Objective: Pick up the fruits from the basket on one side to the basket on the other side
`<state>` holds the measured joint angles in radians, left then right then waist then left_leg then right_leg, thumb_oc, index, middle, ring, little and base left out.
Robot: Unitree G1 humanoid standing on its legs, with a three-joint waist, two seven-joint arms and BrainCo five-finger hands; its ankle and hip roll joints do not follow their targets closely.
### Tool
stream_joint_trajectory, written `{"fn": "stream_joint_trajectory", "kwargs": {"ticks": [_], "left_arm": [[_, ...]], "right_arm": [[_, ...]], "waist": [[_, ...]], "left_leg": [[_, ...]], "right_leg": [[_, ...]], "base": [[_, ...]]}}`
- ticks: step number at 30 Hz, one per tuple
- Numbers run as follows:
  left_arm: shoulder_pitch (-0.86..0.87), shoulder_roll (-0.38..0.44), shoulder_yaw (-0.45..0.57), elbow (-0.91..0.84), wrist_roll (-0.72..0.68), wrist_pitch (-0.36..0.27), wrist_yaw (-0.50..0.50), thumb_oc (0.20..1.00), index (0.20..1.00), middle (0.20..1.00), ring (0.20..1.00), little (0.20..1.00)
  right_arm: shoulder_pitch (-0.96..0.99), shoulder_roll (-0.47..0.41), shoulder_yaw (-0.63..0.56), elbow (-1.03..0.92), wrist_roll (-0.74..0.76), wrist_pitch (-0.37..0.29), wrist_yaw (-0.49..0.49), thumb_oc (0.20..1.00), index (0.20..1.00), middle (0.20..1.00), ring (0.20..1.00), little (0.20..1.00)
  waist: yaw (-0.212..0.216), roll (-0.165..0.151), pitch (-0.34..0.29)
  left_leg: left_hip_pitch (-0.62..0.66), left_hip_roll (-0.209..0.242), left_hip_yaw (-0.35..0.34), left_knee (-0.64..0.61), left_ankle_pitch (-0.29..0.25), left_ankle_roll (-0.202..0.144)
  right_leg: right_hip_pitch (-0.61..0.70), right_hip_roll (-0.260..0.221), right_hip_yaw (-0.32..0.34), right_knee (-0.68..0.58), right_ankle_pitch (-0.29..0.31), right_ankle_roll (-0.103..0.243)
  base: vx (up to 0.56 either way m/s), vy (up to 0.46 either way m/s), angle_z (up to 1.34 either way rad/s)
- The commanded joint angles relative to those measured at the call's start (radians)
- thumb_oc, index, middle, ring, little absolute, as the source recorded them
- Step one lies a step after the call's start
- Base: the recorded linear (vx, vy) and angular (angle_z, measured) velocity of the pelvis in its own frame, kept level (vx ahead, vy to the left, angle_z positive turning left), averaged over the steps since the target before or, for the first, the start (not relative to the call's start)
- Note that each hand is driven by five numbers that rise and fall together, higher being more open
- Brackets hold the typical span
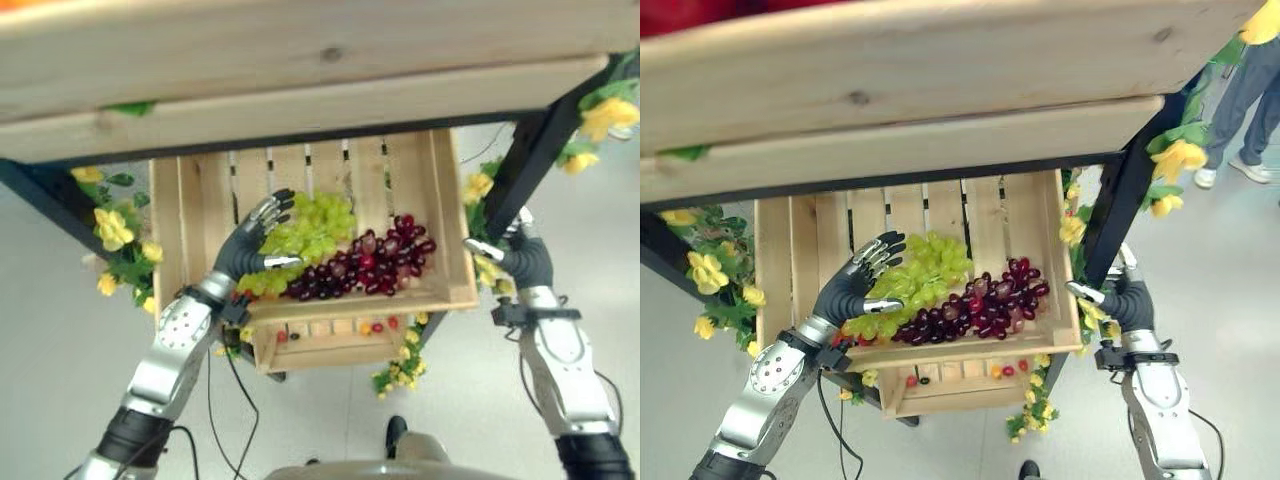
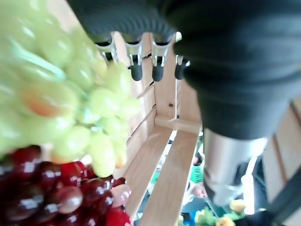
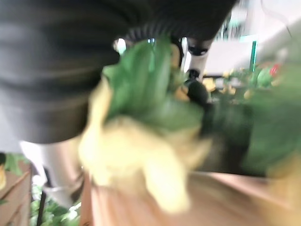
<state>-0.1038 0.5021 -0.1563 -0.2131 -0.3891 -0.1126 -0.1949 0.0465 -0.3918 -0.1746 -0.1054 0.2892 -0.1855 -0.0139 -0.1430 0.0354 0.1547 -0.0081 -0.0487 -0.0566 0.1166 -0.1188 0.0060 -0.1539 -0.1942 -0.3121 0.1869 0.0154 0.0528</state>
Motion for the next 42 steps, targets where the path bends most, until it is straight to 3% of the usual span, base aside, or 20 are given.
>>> {"fn": "stream_joint_trajectory", "kwargs": {"ticks": [1, 5, 7, 11, 13, 16, 23, 31, 34, 36, 38, 39, 42], "left_arm": [[-0.051, 0.055, 0.014, -0.060, -0.043, -0.074, 0.007, 1.000, 1.000, 1.000, 1.000, 1.000], [-0.034, 0.089, 0.049, -0.071, -0.030, -0.072, 0.013, 1.000, 1.000, 1.000, 1.000, 1.000], [-0.019, 0.095, 0.067, -0.075, -0.025, -0.068, 0.023, 1.000, 1.000, 1.000, 1.000, 1.000], [0.009, 0.086, 0.084, -0.087, -0.027, -0.058, 0.025, 1.000, 1.000, 1.000, 1.000, 1.000], [0.030, 0.085, 0.102, -0.095, -0.020, -0.050, 0.021, 1.000, 1.000, 1.000, 1.000, 1.000], [0.040, 0.083, 0.106, -0.095, -0.020, -0.049, 0.019, 1.000, 1.000, 1.000, 1.000, 1.000], [0.043, 0.076, 0.103, -0.103, -0.022, -0.050, 0.019, 1.000, 1.000, 1.000, 1.000, 1.000], [0.031, 0.050, 0.106, -0.110, -0.030, -0.067, 0.040, 1.000, 1.000, 1.000, 1.000, 1.000], [-0.005, 0.047, 0.088, -0.104, -0.020, -0.077, 0.046, 1.000, 1.000, 1.000, 1.000, 1.000], [-0.013, 0.051, 0.092, -0.098, -0.019, -0.082, 0.053, 1.000, 1.000, 1.000, 1.000, 1.000], [-0.018, 0.057, 0.094, -0.093, -0.015, -0.085, 0.063, 1.000, 1.000, 1.000, 1.000, 1.000], [-0.016, 0.067, 0.107, -0.098, -0.009, -0.085, 0.077, 1.000, 1.000, 1.000, 1.000, 1.000], [-0.017, 0.067, 0.106, -0.102, -0.008, -0.091, 0.079, 1.000, 1.000, 1.000, 1.000, 1.000]], "right_arm": [[-0.092, 0.022, 0.023, -0.011, -0.008, -0.036, -0.006, 1.000, 1.000, 1.000, 1.000, 1.000], [-0.119, 0.052, 0.040, 0.001, -0.034, -0.028, -0.021, 1.000, 1.000, 1.000, 1.000, 1.000], [-0.129, 0.065, 0.041, 0.008, -0.039, -0.031, -0.037, 1.000, 1.000, 1.000, 1.000, 1.000], [-0.138, 0.078, 0.038, 0.013, -0.050, -0.042, -0.054, 1.000, 1.000, 1.000, 1.000, 1.000], [-0.142, 0.086, 0.033, 0.004, -0.046, -0.047, -0.055, 1.000, 1.000, 1.000, 1.000, 1.000], [-0.138, 0.088, 0.023, -0.004, -0.046, -0.052, -0.058, 1.000, 1.000, 1.000, 1.000, 1.000], [-0.130, 0.101, -0.006, -0.020, -0.043, -0.065, -0.086, 1.000, 1.000, 1.000, 1.000, 1.000], [-0.097, 0.118, -0.069, -0.057, -0.066, -0.104, -0.140, 1.000, 1.000, 1.000, 1.000, 1.000], [-0.070, 0.130, -0.131, -0.076, -0.095, -0.126, -0.186, 1.000, 1.000, 1.000, 1.000, 1.000], [-0.077, 0.131, -0.134, -0.069, -0.100, -0.129, -0.195, 1.000, 1.000, 1.000, 1.000, 1.000], [-0.085, 0.131, -0.131, -0.058, -0.105, -0.129, -0.206, 1.000, 1.000, 1.000, 1.000, 1.000], [-0.075, 0.130, -0.109, -0.039, -0.098, -0.120, -0.203, 1.000, 1.000, 1.000, 1.000, 1.000], [-0.077, 0.119, -0.098, -0.024, -0.097, -0.111, -0.194, 1.000, 1.000, 1.000, 1.000, 1.000]], "waist": [[0.008, -0.010, -0.011], [0.042, -0.017, 0.001], [0.066, -0.011, 0.007], [0.089, -0.009, -0.004], [0.118, -0.016, -0.031], [0.128, -0.033, -0.050], [0.101, -0.030, -0.067], [0.073, -0.034, -0.074], [0.026, -0.034, -0.049], [0.029, -0.034, -0.040], [0.042, -0.030, -0.035], [0.066, -0.020, -0.027], [0.075, -0.018, -0.035]], "left_leg": [[0.062, -0.017, 0.048, -0.003, -0.081, -0.012], [0.050, -0.016, 0.116, -0.073, -0.029, -0.004], [0.034, -0.002, 0.142, -0.085, 0.000, 0.001], [0.012, 0.009, 0.161, -0.125, 0.046, 0.030], [-0.006, 0.014, 0.193, -0.127, 0.056, 0.030], [-0.014, 0.003, 0.200, -0.122, 0.057, 0.022], [0.007, 0.018, 0.221, -0.152, 0.071, 0.010], [0.023, 0.019, 0.217, -0.170, 0.076, 0.007], [0.014, 0.024, 0.260, -0.191, 0.088, 0.005], [-0.002, 0.036, 0.289, -0.188, 0.092, 0.003], [-0.021, 0.057, 0.323, -0.175, 0.096, -0.002], [-0.039, 0.103, 0.413, -0.156, 0.112, -0.001], [-0.025, 0.118, 0.450, -0.160, 0.094, 0.001]], "right_leg": [[0.000, -0.021, 0.069, -0.160, 0.079, 0.119], [-0.039, -0.047, 0.048, -0.206, 0.112, 0.147], [-0.029, -0.053, 0.012, -0.162, 0.077, 0.141], [0.011, -0.013, 0.079, 0.002, -0.022, 0.116], [0.064, -0.006, 0.046, 0.024, -0.069, 0.109], [0.103, 0.003, 0.046, -0.050, -0.052, 0.114], [0.125, 0.016, 0.054, -0.138, -0.034, 0.122], [0.139, 0.019, 0.059, -0.154, -0.031, 0.120], [0.090, 0.018, 0.079, -0.175, 0.029, 0.141], [0.061, 0.020, 0.088, -0.171, 0.045, 0.147], [0.038, 0.012, 0.052, -0.148, 0.040, 0.148], [0.075, -0.012, -0.080, -0.015, -0.034, 0.133], [0.118, -0.043, -0.088, 0.064, -0.098, 0.130]], "base": [[-0.32, 0.415, 0.02], [-0.23, 0.217, -0.61], [-0.23, 0.134, -0.94], [-0.18, 0.104, -0.51], [-0.14, 0.030, -0.52], [-0.02, -0.032, -0.44], [0.01, -0.030, -0.24], [0.00, 0.010, 0.01], [-0.11, 0.048, -0.04], [-0.15, 0.000, -0.57], [-0.18, 0.037, -0.98], [-0.17, 0.082, -1.12], [-0.15, 0.049, -1.76]]}}
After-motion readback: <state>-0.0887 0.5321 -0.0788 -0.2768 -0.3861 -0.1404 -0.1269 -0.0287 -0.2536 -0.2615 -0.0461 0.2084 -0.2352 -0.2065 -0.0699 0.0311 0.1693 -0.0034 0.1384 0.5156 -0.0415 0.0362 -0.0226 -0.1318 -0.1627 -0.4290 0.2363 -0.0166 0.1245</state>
